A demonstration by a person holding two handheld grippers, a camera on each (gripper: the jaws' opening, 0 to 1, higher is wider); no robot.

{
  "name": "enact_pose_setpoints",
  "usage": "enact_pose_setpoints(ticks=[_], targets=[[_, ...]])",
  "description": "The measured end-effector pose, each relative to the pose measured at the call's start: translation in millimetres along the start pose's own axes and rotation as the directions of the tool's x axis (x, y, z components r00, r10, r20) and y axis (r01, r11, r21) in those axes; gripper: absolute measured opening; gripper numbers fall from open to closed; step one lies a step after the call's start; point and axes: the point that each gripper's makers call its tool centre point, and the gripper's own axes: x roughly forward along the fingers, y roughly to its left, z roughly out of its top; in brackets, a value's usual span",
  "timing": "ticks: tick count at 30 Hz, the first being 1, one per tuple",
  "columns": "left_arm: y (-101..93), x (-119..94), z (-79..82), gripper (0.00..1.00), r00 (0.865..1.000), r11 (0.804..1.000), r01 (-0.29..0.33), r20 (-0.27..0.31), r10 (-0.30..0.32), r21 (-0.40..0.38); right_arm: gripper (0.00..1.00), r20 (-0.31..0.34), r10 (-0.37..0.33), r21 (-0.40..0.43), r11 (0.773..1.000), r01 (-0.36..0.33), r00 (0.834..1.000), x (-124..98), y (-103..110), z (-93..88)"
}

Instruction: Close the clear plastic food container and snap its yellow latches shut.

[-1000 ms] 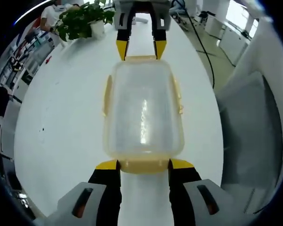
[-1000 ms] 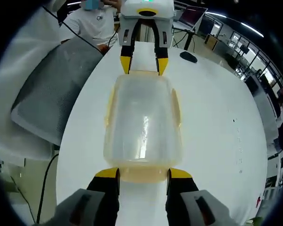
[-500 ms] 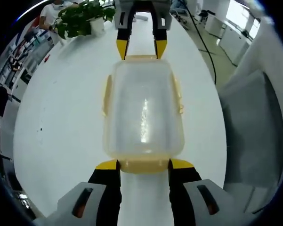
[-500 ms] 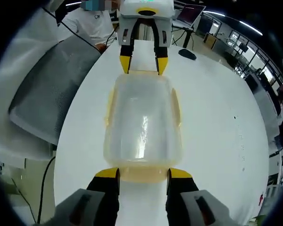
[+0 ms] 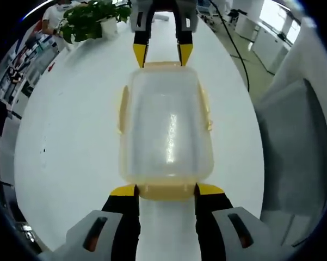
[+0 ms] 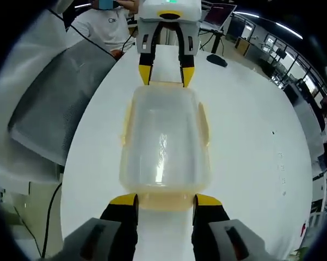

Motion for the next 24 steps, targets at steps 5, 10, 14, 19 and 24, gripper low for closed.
enact_pose_setpoints(ticks=[5,10,14,19,24], targets=[[2.4,-1.6,-3.5,0.38,1.000,1.000,-0.007,-0.009,0.007,0.013,0.37,0.015,0.003,0.010,1.000,-0.003,1.000,0.6,-0.8,4.5],[2.1,-1.3,-6.1,0.38,1.000,1.000,-0.005,-0.008,0.005,0.007,0.37,0.012,0.005,0.012,1.000,-0.005,1.000,3.2,-0.8,4.7],[0.3,0.7,-5.5,0.38,1.000,1.000,-0.002,-0.018,0.002,0.025,0.37,0.007,0.017,0.024,1.000,-0.017,1.000,4.6,3.2,3.3],[0.6,1.6,-6.7,0.38,1.000,1.000,-0.003,-0.019,0.003,0.024,0.37,0.006,0.008,0.022,1.000,-0.008,1.000,5.1,2.9,2.5],[0.2,1.8,-7.5,0.38,1.000,0.999,-0.002,-0.014,0.002,0.037,0.38,-0.006,0.011,0.030,0.999,-0.011,1.000,5.2,4.1,2.4]])
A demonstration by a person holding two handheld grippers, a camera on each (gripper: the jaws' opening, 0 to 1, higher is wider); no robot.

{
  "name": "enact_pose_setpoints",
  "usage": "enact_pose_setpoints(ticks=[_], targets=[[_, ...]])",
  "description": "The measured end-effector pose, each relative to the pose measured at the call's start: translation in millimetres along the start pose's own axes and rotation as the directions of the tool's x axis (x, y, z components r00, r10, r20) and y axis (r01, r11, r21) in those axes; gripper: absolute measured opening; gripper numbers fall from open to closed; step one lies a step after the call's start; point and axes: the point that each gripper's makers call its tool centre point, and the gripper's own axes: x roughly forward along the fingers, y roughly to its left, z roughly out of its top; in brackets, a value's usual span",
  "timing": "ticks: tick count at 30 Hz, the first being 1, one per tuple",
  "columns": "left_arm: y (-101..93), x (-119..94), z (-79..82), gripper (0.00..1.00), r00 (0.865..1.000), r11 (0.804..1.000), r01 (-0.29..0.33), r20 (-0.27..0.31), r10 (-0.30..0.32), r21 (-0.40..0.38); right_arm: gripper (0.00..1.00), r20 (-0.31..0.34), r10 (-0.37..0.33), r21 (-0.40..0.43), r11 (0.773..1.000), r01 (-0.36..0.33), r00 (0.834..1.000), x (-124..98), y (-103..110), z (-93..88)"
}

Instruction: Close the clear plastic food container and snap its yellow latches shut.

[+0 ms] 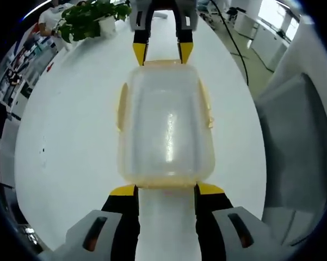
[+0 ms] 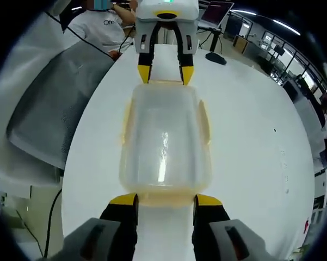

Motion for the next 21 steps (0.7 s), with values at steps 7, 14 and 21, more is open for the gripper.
enact_pose_setpoints(ticks=[7,14,21], targets=[[1.8,-1.8,-4.3,0.37,1.000,1.000,0.002,0.004,-0.002,0.004,0.39,-0.043,0.010,-0.004,1.000,-0.010,0.999,1.8,4.9,-4.8],[3.0,-9.6,-8.4,0.66,0.999,0.995,-0.004,0.053,0.009,-0.100,0.44,0.036,-0.021,0.121,0.992,0.016,0.999,-9.5,0.5,6.7],[1.4,-13.1,-4.0,0.79,0.989,0.945,0.043,0.145,0.005,-0.324,0.50,0.080,-0.028,0.235,0.972,0.008,0.996,-16.5,0.6,12.9]])
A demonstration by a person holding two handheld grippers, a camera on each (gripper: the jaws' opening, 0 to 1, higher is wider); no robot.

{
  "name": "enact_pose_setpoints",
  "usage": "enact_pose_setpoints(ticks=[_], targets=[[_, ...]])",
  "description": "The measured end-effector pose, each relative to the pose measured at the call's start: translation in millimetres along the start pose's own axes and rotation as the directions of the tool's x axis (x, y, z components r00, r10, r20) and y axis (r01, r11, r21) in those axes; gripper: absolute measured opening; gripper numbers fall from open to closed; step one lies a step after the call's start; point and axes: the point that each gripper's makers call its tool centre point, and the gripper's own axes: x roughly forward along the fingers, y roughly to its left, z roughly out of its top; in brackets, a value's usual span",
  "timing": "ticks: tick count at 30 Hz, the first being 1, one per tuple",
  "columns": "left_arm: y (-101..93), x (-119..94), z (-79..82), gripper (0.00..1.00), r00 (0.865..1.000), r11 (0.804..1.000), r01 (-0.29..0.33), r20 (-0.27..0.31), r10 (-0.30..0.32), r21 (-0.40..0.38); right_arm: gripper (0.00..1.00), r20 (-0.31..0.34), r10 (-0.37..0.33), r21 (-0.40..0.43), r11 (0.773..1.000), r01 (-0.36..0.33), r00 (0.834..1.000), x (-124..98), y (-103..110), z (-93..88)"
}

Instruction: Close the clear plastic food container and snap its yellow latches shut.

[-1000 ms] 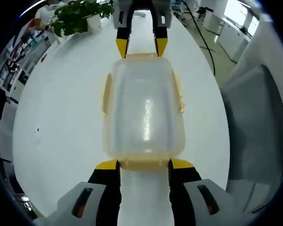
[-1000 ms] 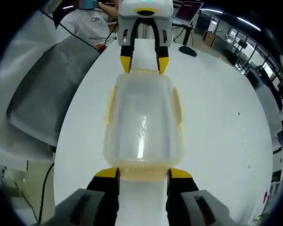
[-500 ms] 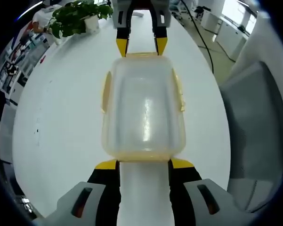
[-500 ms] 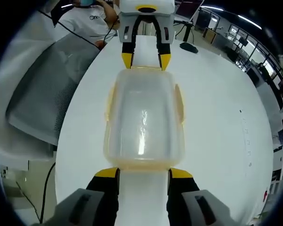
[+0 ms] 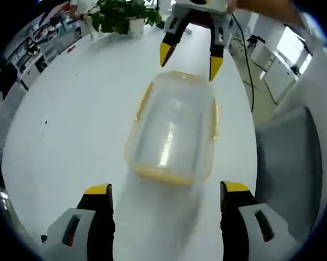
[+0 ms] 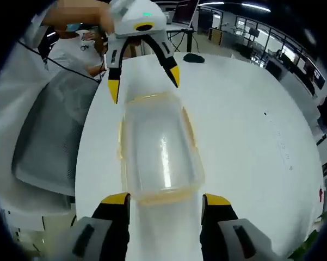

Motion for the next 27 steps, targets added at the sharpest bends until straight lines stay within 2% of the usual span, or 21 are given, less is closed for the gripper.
enact_pose_setpoints(ticks=[2,3,5,6,7,8,11,14,16,17,18,19,20,21,22,23,25,26,27], targets=[[-0.2,-2.8,0.9,0.78,1.000,0.999,0.002,0.013,-0.002,-0.045,0.53,0.005,-0.012,0.022,1.000,0.011,1.000,-1.6,0.1,0.7],[1.0,-4.4,2.8,0.78,1.000,0.998,-0.003,0.029,0.005,-0.064,0.52,0.009,-0.016,0.026,1.000,0.016,1.000,-2.2,0.1,1.5],[1.4,-6.9,2.9,0.73,0.999,0.988,-0.001,0.041,0.008,-0.158,0.45,0.010,-0.037,0.063,0.997,0.037,0.999,-3.8,-2.1,1.9],[1.7,-7.7,5.6,0.72,0.998,0.985,0.002,0.061,0.008,-0.173,0.42,0.013,-0.053,0.090,0.995,0.052,0.999,-4.3,-4.4,2.9],[1.7,-8.9,8.9,0.71,0.996,0.979,0.011,0.092,0.008,-0.203,0.40,0.026,-0.054,0.111,0.993,0.051,0.998,-4.6,-4.3,6.0],[2.1,-9.6,8.2,0.69,0.996,0.972,0.013,0.094,0.009,-0.234,0.41,0.043,-0.049,0.145,0.989,0.042,0.998,-4.2,-1.8,9.2],[2.1,-11.3,11.3,0.64,0.990,0.939,0.039,0.138,0.009,-0.342,0.42,0.060,-0.037,0.216,0.976,0.023,0.997,-2.4,4.2,13.4],[4.4,-11.1,15.2,0.60,0.983,0.891,0.057,0.183,0.030,-0.450,0.39,0.043,-0.079,0.260,0.963,0.065,0.996,-1.3,0.0,12.1],[4.4,-8.4,14.4,0.62,0.981,0.864,0.054,0.187,0.047,-0.501,0.37,0.056,-0.099,0.338,0.938,0.074,0.993,-0.9,-2.8,12.8],[5.4,-8.0,13.4,0.64,0.982,0.863,0.044,0.182,0.055,-0.503,0.35,0.044,-0.105,0.387,0.918,0.080,0.993,-1.2,-3.7,10.0],[5.7,-6.0,12.1,0.65,0.983,0.860,0.034,0.174,0.065,-0.509,0.33,0.042,-0.107,0.411,0.908,0.080,0.993,-0.7,-4.2,9.5],[3.7,-3.9,11.4,0.65,0.984,0.853,0.037,0.170,0.061,-0.520,0.33,0.050,-0.116,0.428,0.900,0.083,0.992,0.0,-5.8,10.2],[0.5,-2.9,11.8,0.63,0.984,0.847,0.044,0.169,0.055,-0.530,0.33,0.046,-0.129,0.462,0.882,0.093,0.991,0.4,-7.4,9.9],[-3.8,-1.5,12.1,0.62,0.984,0.826,0.061,0.172,0.045,-0.560,0.34,0.040,-0.136,0.482,0.871,0.100,0.990,0.3,-7.8,9.0],[-4.2,-0.9,12.4,0.61,0.984,0.818,0.061,0.172,0.047,-0.572,0.33,0.036,-0.141,0.499,0.860,0.104,0.989,0.3,-8.6,8.5],[-5.4,-0.2,15.2,0.62,0.981,0.819,0.067,0.186,0.049,-0.570,0.32,0.040,-0.142,0.504,0.858,0.103,0.989,0.5,-9.1,8.8],[-7.2,1.4,18.2,0.61,0.980,0.814,0.075,0.195,0.048,-0.577,0.29,0.031,-0.145,0.552,0.827,0.105,0.989,1.5,-8.7,6.3],[-6.6,2.2,17.9,0.61,0.980,0.808,0.071,0.193,0.053,-0.584,0.29,0.035,-0.147,0.577,0.811,0.100,0.988,2.6,-8.6,6.3],[-6.0,3.3,18.9,0.61,0.978,0.794,0.072,0.199,0.062,-0.604,0.30,0.042,-0.147,0.582,0.807,0.095,0.988,3.2,-8.1,7.2]])
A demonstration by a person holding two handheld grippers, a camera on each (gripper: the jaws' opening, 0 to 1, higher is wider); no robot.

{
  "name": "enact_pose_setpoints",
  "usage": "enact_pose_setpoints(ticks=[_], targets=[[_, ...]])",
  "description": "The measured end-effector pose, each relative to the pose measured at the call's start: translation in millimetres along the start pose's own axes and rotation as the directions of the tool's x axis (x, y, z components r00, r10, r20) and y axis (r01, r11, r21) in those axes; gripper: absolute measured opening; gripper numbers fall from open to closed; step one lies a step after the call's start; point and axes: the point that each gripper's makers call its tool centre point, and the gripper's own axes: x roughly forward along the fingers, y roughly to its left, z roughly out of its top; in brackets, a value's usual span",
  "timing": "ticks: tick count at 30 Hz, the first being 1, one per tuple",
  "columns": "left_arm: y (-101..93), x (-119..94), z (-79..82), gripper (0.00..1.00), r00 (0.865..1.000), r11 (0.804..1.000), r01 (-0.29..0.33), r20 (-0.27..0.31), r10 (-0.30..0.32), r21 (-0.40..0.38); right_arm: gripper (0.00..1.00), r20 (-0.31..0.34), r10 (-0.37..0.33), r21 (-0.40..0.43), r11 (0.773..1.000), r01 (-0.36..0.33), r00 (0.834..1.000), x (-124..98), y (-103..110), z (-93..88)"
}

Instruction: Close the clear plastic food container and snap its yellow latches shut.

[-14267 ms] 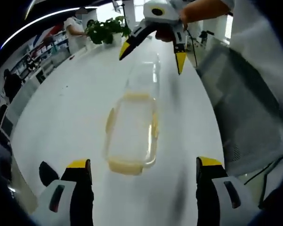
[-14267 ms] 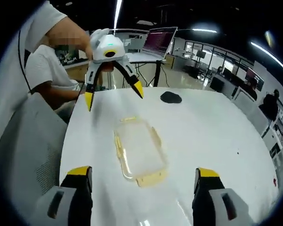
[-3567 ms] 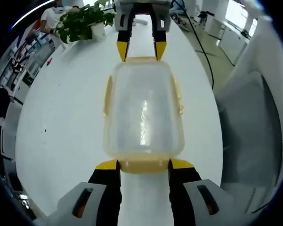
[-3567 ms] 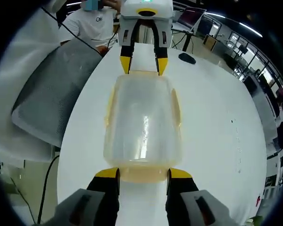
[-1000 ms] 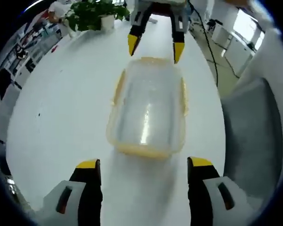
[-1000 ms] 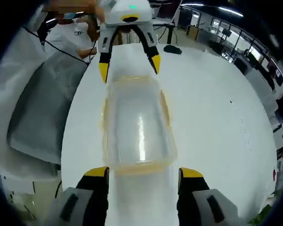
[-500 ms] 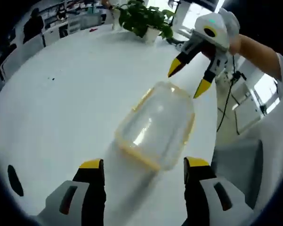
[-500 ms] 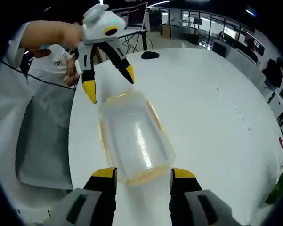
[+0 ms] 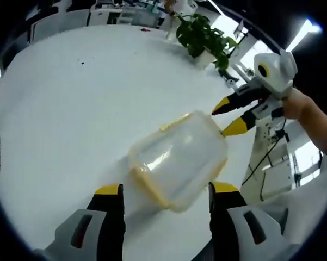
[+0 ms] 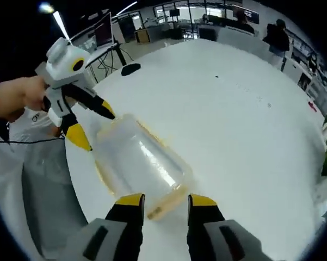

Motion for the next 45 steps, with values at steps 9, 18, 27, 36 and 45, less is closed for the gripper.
enact_pose_setpoints(ticks=[9,18,27,36,45], targets=[[-3.5,6.4,-0.6,0.59,1.000,0.997,-0.003,0.014,0.004,-0.080,0.27,-0.021,-0.015,0.066,0.998,0.016,1.000,7.5,5.6,-5.5],[-3.2,15.4,-10.4,0.50,0.999,0.998,-0.027,-0.034,0.025,-0.065,0.28,-0.035,-0.008,0.072,0.997,0.011,0.999,9.2,10.4,-5.4],[-5.6,17.5,-8.5,0.48,0.998,0.997,-0.035,-0.052,0.032,-0.064,0.26,-0.072,-0.037,0.081,0.996,0.043,0.997,9.4,11.9,-5.4],[-15.0,13.9,-8.0,0.46,0.998,0.996,-0.003,-0.056,-0.002,-0.094,0.26,-0.101,-0.045,0.087,0.995,0.054,0.994,13.5,15.6,-4.8],[-7.6,12.2,-9.1,0.48,0.997,0.997,0.014,-0.073,-0.020,-0.081,0.26,-0.086,0.027,0.142,0.990,-0.014,0.996,12.5,18.9,-6.8]])
